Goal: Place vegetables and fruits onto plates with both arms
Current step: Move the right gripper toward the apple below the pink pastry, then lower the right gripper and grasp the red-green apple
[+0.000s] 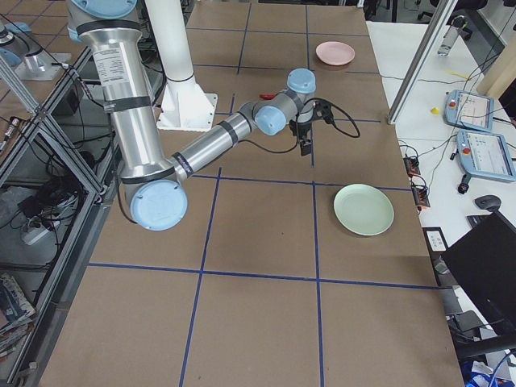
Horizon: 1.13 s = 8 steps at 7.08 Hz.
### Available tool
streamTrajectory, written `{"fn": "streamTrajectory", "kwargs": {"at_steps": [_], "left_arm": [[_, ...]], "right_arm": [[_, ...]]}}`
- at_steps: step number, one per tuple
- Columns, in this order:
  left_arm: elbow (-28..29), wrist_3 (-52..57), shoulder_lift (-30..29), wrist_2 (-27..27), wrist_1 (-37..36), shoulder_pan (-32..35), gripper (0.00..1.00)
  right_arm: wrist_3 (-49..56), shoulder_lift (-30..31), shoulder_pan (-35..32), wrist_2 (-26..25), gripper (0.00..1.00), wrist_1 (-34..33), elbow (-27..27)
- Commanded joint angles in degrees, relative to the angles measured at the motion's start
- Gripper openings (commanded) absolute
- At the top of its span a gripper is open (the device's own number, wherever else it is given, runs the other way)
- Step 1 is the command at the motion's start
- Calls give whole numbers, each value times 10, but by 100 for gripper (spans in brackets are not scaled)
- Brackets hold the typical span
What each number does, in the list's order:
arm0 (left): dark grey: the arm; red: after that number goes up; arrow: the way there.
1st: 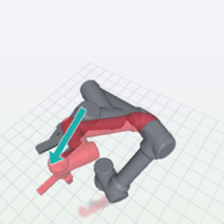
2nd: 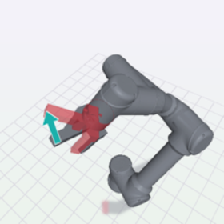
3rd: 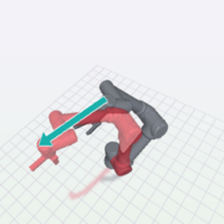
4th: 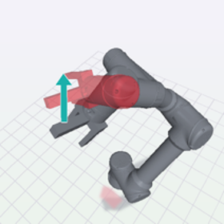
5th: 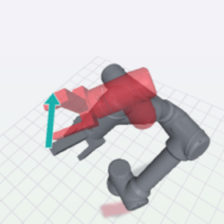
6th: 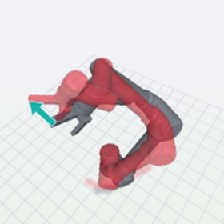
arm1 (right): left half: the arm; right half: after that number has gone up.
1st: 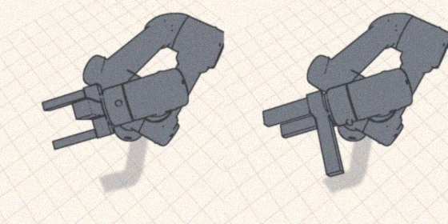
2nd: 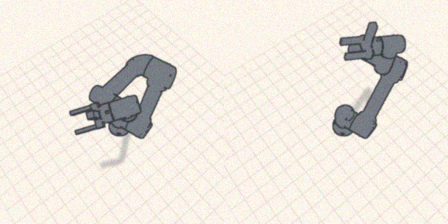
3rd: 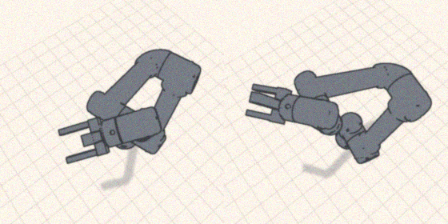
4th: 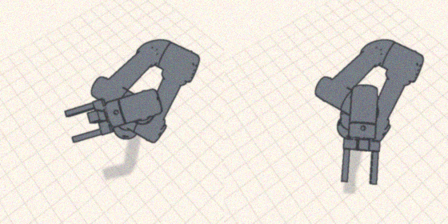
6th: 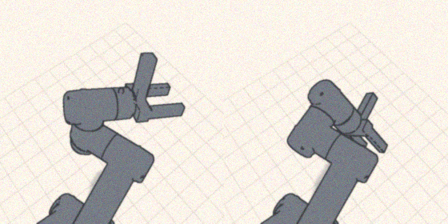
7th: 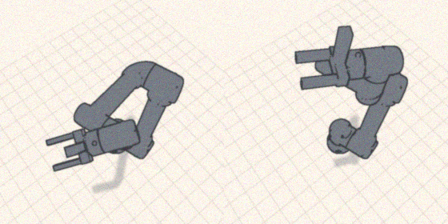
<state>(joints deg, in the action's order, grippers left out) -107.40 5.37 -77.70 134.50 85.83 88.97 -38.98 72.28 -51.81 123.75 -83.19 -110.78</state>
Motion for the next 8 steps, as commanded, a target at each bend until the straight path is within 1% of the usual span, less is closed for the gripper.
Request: {"fn": "streamTrajectory", "kwargs": {"at_steps": [1, 2, 3, 4, 5, 6, 8], "left_arm": [[4, -1, 0, 1, 0, -1, 100], [4, -2, 0, 1, 0, -1, 100], [4, -2, 0, 1, 0, -1, 100], [4, -2, 0, 2, 1, -1, 100], [4, -2, 0, 2, 1, -1, 100], [2, -2, 0, 2, 0, -1, 100], [2, -2, 0, 2, 1, -1, 100]], "right_arm": [[-173, -90, 171, -160, 100, -8, 8], [-221, -125, 220, -220, 100, -29, 21], [-257, -169, 258, -268, 100, -72, 39], [-273, -204, 277, -295, 100, -90, 73], [-275, -228, 282, -303, 100, -88, 117], [-275, -245, 289, -311, 100, -86, 148], [-275, -250, 304, -324, 100, -83, 179]]}}
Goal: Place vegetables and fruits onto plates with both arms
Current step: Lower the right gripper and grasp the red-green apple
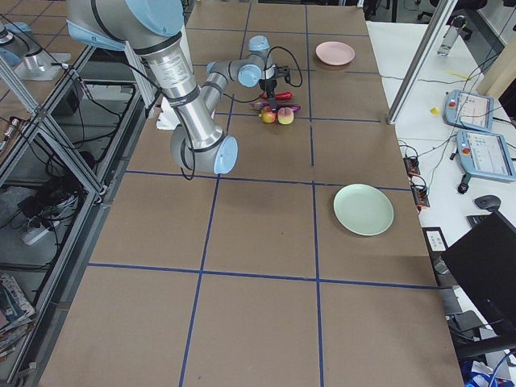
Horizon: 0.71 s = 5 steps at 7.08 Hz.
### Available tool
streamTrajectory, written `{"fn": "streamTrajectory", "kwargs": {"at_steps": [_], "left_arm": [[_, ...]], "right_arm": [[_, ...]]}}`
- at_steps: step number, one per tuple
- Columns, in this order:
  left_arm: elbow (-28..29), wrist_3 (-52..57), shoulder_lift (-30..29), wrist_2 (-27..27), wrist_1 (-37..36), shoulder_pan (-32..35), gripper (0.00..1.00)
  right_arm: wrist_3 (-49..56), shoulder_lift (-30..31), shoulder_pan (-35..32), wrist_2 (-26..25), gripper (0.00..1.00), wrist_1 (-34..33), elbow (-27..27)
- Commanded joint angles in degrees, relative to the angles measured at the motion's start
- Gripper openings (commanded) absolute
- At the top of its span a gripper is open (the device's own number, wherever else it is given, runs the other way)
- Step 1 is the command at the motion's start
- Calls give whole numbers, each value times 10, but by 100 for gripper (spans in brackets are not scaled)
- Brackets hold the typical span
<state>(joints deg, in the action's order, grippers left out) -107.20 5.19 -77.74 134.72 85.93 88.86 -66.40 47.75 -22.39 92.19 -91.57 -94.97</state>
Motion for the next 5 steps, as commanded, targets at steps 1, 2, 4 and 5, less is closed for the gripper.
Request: {"fn": "streamTrajectory", "kwargs": {"at_steps": [1, 2, 4, 5], "left_arm": [[1, 0, 0, 0, 0, 0, 100], [1, 0, 0, 0, 0, 0, 100], [1, 0, 0, 0, 0, 0, 100], [1, 0, 0, 0, 0, 0, 100]], "right_arm": [[0, -8, 16, -15, 100, 2, 31], [0, -19, 16, -16, 99, 2, 49], [1, -21, 16, -10, 26, 1, 52], [1, -21, 15, -8, 3, -5, 40]]}}
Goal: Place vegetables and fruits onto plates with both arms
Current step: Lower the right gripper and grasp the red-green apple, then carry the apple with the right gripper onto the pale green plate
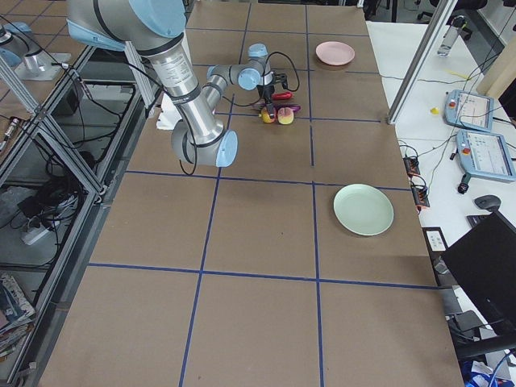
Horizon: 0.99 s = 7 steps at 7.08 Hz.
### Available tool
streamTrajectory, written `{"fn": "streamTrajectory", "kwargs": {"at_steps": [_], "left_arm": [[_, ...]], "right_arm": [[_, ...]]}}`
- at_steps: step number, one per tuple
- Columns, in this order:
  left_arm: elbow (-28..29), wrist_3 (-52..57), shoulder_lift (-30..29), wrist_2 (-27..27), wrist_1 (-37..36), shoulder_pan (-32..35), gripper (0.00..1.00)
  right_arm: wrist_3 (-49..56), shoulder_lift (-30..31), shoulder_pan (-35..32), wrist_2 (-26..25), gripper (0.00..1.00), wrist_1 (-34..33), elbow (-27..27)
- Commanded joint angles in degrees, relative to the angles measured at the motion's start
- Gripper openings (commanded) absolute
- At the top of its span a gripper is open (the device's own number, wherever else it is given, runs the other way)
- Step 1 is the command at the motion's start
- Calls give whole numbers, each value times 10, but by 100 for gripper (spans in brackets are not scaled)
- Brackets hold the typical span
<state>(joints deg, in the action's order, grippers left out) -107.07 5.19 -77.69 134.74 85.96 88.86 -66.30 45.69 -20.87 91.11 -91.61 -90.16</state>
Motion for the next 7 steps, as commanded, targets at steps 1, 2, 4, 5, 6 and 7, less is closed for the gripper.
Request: {"fn": "streamTrajectory", "kwargs": {"at_steps": [1, 2, 4, 5, 6, 7], "left_arm": [[0, 0, 0, 0, 0, 0, 100], [0, 0, 0, 0, 0, 0, 100], [0, 0, 0, 0, 0, 0, 100], [0, 0, 0, 1, 0, -1, 100], [-1, 0, 0, 1, 0, -1, 100], [-1, 0, 0, 1, 0, -2, 100]], "right_arm": [[0, 2, -7, 9, 2, -21, -42], [5, 0, -29, 42, 2, -90, -99], [67, 7, -128, 125, 3, -124, -138], [142, 21, -184, 159, 3, -124, -134], [218, 41, -243, 184, 3, -118, -121], [304, 48, -296, 208, 3, -117, -85]]}}
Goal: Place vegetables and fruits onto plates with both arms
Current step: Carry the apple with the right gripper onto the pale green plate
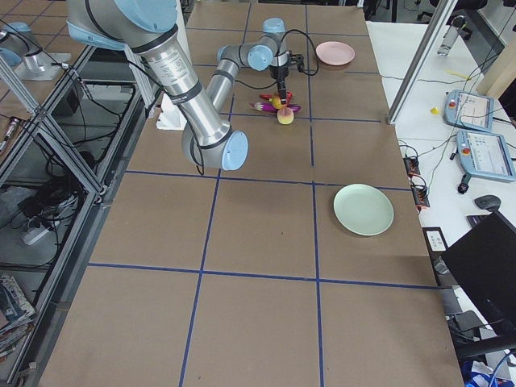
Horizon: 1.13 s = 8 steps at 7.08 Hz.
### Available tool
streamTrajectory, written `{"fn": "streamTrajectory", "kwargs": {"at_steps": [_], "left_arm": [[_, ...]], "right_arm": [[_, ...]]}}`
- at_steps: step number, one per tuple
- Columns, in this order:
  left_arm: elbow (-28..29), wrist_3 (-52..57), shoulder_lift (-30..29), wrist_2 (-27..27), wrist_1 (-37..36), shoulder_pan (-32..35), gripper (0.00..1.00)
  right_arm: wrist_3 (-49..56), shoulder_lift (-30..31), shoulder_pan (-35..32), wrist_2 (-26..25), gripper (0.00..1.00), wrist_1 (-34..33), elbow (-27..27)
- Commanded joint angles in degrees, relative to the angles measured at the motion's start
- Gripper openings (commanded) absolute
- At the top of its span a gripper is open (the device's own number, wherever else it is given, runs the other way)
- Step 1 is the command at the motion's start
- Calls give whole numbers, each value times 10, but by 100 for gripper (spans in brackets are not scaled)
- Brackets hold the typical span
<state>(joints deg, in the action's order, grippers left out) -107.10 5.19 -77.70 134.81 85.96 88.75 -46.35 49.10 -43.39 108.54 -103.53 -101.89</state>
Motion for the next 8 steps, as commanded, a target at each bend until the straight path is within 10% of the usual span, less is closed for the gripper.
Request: {"fn": "streamTrajectory", "kwargs": {"at_steps": [1, 6, 7, 8], "left_arm": [[0, 0, 0, 0, 0, -1, 100], [0, 0, 0, 0, 0, -2, 100], [0, 0, 0, 0, 0, -2, 100], [0, 0, 0, 0, 0, -2, 100]], "right_arm": [[171, 16, -125, 74, 3, 29, 95], [310, 99, -232, 145, 3, 416, 401], [309, 110, -231, 144, 18, 428, 410], [304, 115, -231, 144, 67, 429, 412]]}}
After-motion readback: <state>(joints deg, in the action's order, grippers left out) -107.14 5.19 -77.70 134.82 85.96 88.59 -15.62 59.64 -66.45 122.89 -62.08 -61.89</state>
